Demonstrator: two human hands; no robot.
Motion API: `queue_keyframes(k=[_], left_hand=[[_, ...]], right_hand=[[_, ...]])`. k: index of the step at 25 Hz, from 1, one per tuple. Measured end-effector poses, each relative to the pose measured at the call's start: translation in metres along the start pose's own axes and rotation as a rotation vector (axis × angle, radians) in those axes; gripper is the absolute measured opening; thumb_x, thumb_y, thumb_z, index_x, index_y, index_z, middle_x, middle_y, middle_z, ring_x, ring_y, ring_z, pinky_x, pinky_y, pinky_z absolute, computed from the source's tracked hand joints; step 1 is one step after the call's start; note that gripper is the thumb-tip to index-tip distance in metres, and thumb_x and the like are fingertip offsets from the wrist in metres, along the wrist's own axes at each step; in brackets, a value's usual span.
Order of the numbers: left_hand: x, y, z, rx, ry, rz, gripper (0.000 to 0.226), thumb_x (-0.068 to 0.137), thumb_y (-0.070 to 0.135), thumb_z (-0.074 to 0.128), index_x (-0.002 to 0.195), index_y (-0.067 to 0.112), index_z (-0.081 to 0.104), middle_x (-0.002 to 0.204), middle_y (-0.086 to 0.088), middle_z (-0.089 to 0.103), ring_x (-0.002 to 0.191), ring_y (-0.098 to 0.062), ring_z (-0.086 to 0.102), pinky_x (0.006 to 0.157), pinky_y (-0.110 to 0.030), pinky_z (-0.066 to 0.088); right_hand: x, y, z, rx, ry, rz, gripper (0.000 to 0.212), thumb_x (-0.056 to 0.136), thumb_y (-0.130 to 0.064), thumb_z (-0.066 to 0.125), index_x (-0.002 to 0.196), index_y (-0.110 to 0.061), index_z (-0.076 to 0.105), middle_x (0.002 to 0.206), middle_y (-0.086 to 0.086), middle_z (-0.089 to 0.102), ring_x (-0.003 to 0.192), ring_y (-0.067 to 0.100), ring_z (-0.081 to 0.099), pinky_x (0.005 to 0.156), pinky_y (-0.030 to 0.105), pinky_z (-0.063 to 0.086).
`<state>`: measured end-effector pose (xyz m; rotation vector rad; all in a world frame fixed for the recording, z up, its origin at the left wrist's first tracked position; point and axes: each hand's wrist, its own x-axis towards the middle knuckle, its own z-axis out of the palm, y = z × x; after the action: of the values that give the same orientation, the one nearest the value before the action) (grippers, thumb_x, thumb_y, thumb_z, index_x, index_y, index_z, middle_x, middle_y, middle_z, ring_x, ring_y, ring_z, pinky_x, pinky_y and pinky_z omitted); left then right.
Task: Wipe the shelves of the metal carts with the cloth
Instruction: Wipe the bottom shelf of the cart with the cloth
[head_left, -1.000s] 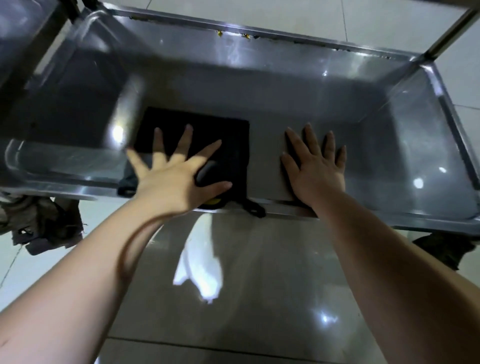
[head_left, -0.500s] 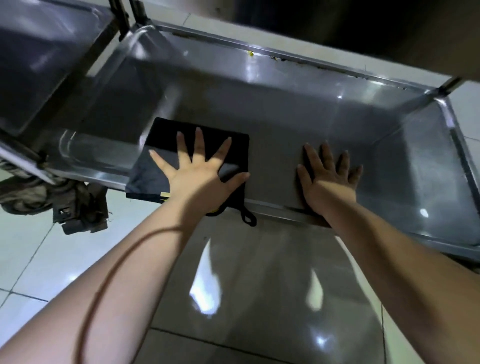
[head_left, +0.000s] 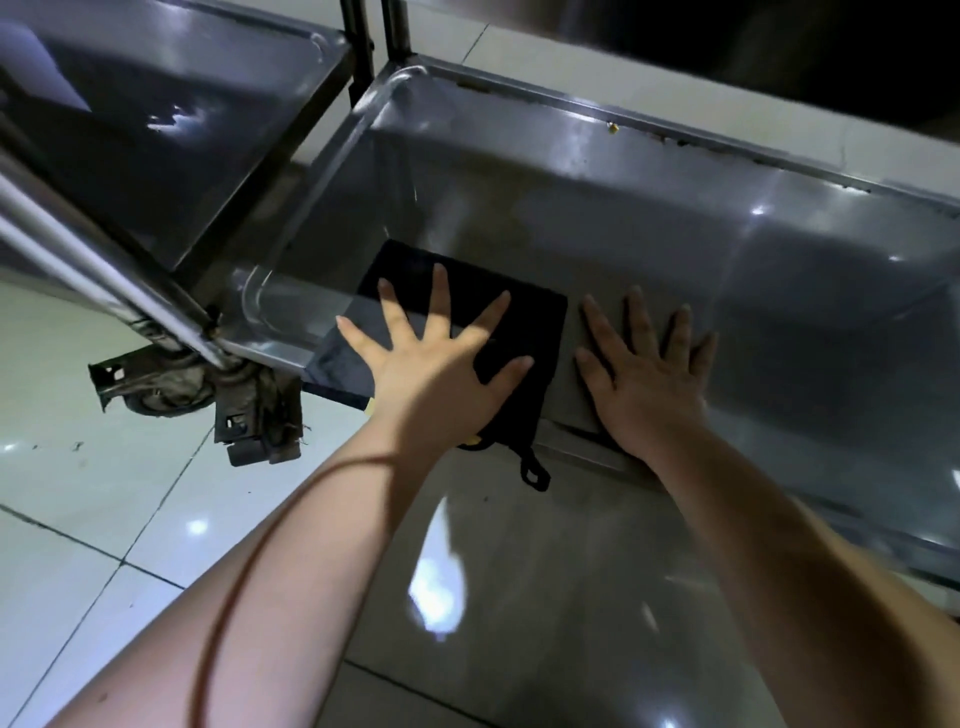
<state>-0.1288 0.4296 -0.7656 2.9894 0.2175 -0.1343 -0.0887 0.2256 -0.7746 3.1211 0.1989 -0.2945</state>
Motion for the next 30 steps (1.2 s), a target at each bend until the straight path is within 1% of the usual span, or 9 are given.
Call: queue_keyframes(k=[6,9,12,16,19,23,24,26,30], left_hand=[[0.079,0.015,-0.007,0.080,-0.031,-0.001,0.069,0.080,0.085,0.007,0.143,0.062,-0.009,0.162,-0.001,-0.018,0.142,-0.050,-0.020,0.100,-0.079,-0.009],[0.142,0.031,-0.018,0.053,-0.068,0.017,0.071,0.081,0.085,0.008,0.146,0.059,-0.004,0.163,-0.002,-0.013,0.142,-0.051,-0.016,0.099,-0.081,-0.008],[0.170,0.041,-0.019,0.054,-0.100,0.007,0.072,0.082,0.085,0.010,0.147,0.057,-0.003,0.163,-0.003,-0.011,0.142,-0.052,-0.015,0.099,-0.081,-0.009],[0.143,0.032,-0.017,0.063,-0.113,0.019,0.070,0.082,0.084,0.008,0.146,0.059,-0.004,0.163,-0.002,-0.013,0.143,-0.049,-0.017,0.100,-0.080,-0.009],[0.076,0.009,-0.015,0.030,-0.124,0.019,0.068,0.082,0.083,0.010,0.145,0.060,-0.003,0.163,0.000,-0.014,0.144,-0.047,-0.017,0.102,-0.078,-0.008],[-0.030,-0.020,-0.006,0.106,0.018,0.052,0.071,0.079,0.080,0.005,0.146,0.059,0.014,0.164,-0.005,0.009,0.144,-0.051,0.003,0.103,-0.075,-0.003],[-0.034,-0.024,-0.005,0.120,0.003,0.039,0.072,0.077,0.081,0.002,0.146,0.059,0.013,0.164,-0.005,0.009,0.144,-0.050,0.003,0.103,-0.075,-0.004],[-0.015,-0.027,-0.006,0.122,-0.024,0.024,0.075,0.073,0.083,-0.003,0.144,0.061,0.001,0.164,-0.003,-0.003,0.144,-0.050,-0.005,0.101,-0.077,-0.006],[0.068,-0.041,-0.011,0.067,-0.051,0.035,0.069,0.077,0.087,0.012,0.141,0.066,-0.005,0.162,0.002,-0.020,0.143,-0.047,-0.020,0.100,-0.080,-0.010]], right_hand=[[-0.001,-0.001,0.000,-0.012,0.018,0.017,0.060,0.092,-0.065,0.006,0.147,-0.053,-0.013,0.163,-0.004,-0.013,0.146,0.039,-0.016,0.117,0.056,-0.009],[0.000,-0.002,-0.003,-0.010,0.006,0.024,0.060,0.091,-0.065,0.009,0.147,-0.054,-0.010,0.163,-0.006,-0.012,0.147,0.038,-0.014,0.117,0.056,-0.007],[0.001,-0.002,-0.003,-0.002,0.008,0.032,0.059,0.093,-0.065,0.013,0.148,-0.054,-0.007,0.163,-0.007,-0.011,0.147,0.038,-0.013,0.117,0.056,-0.007],[0.001,-0.001,-0.001,0.002,0.024,0.023,0.059,0.092,-0.066,0.013,0.147,-0.056,-0.008,0.163,-0.007,-0.010,0.148,0.037,-0.012,0.117,0.055,-0.007],[0.001,-0.001,-0.002,0.028,0.022,0.026,0.059,0.093,-0.065,0.014,0.147,-0.056,-0.007,0.163,-0.008,-0.009,0.148,0.035,-0.012,0.118,0.054,-0.007],[-0.002,0.000,0.001,0.019,0.043,0.032,0.059,0.092,-0.064,0.014,0.147,-0.056,-0.005,0.163,-0.010,-0.009,0.148,0.034,-0.011,0.118,0.052,-0.007],[-0.001,0.000,0.001,0.023,0.041,0.032,0.058,0.092,-0.064,0.014,0.147,-0.057,-0.005,0.163,-0.010,-0.009,0.148,0.033,-0.011,0.119,0.051,-0.007],[0.000,0.000,0.001,0.028,0.018,0.038,0.059,0.092,-0.065,0.014,0.147,-0.057,-0.004,0.163,-0.011,-0.009,0.149,0.032,-0.012,0.119,0.049,-0.009],[-0.001,0.001,-0.001,0.046,0.019,0.041,0.057,0.092,-0.069,0.012,0.147,-0.058,-0.002,0.163,-0.012,-0.007,0.149,0.032,-0.011,0.119,0.049,-0.007]])
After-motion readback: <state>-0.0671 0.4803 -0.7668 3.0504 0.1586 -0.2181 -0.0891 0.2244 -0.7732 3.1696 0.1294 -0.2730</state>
